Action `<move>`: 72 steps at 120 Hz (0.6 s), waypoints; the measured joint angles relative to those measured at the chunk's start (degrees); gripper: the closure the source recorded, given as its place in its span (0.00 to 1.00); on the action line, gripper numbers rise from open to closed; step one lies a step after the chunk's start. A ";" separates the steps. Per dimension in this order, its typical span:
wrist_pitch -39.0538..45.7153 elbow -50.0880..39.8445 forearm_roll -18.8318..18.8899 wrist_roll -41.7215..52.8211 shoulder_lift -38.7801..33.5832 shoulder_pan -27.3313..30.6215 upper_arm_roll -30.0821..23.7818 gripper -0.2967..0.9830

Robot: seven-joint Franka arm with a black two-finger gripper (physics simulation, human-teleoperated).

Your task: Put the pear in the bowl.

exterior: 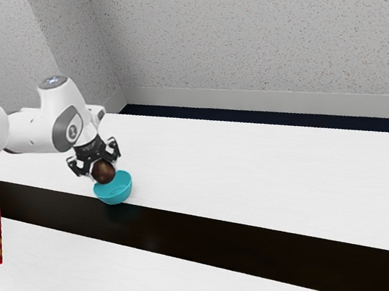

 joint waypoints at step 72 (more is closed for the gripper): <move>-26.19 4.10 -7.71 10.26 -24.26 -4.70 -0.58 0.27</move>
